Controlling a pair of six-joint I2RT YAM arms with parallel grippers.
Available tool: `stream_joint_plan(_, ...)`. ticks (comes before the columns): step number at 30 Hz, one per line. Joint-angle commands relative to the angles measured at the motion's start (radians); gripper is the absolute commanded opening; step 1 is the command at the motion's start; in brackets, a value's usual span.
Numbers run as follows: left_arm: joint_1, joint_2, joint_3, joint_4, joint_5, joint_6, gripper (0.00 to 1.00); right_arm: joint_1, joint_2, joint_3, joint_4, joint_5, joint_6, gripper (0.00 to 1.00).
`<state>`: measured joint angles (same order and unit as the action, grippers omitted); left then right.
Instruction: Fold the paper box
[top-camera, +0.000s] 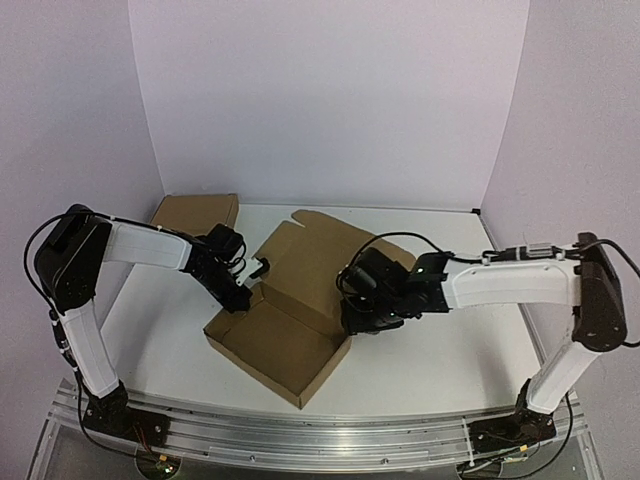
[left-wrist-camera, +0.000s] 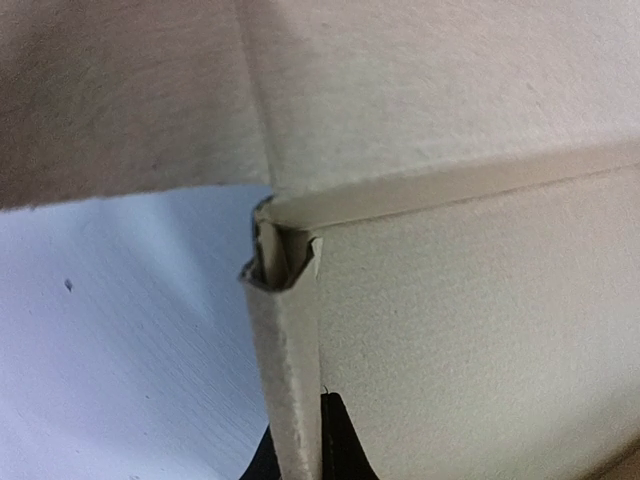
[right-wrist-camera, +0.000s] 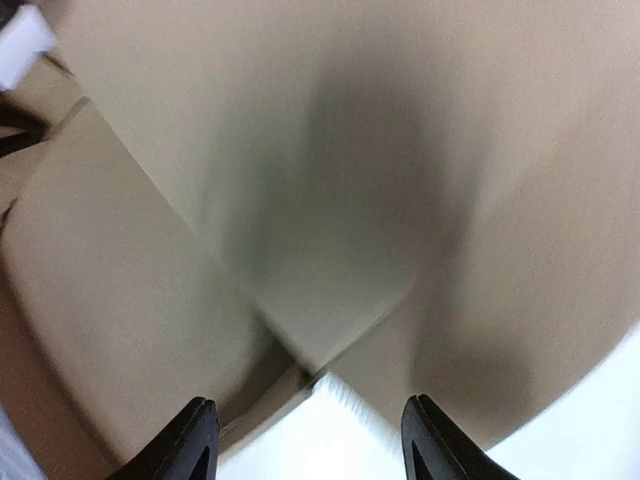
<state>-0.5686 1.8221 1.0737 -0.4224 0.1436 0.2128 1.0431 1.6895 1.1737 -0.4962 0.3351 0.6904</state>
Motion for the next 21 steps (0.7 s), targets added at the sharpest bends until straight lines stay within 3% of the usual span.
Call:
stream_joint_plan(1,0.004,0.042,0.008,-0.021,-0.097,0.279,0.00,-0.005,-0.107,-0.022,-0.002,-0.173,-0.138,0.64)
stream_joint_plan(8,-0.015,0.016,0.009,-0.049,0.124,0.582,0.00,-0.101,-0.180,0.185,-0.004,-0.436,-0.365,0.67)
stream_joint_plan(13,-0.049,0.027,0.033,-0.107,0.233,0.821,0.00,-0.247,-0.053,0.373,-0.009,-0.551,-0.557,0.67)
stream_joint_plan(15,-0.060,0.039,0.045,-0.108,0.231,0.883,0.00,-0.316,0.017,0.453,-0.036,-0.534,-0.546,0.69)
stream_joint_plan(17,-0.068,0.048,0.052,-0.100,0.220,0.925,0.00,-0.386,0.093,0.527,-0.084,-0.530,-0.511,0.76)
stream_joint_plan(19,-0.070,0.056,0.063,-0.093,0.212,0.940,0.00,-0.443,0.150,0.587,-0.141,-0.532,-0.478,0.94)
stream_joint_plan(21,-0.071,0.068,0.086,-0.098,0.206,0.924,0.00,-0.477,0.174,0.595,-0.186,-0.525,-0.476,0.98)
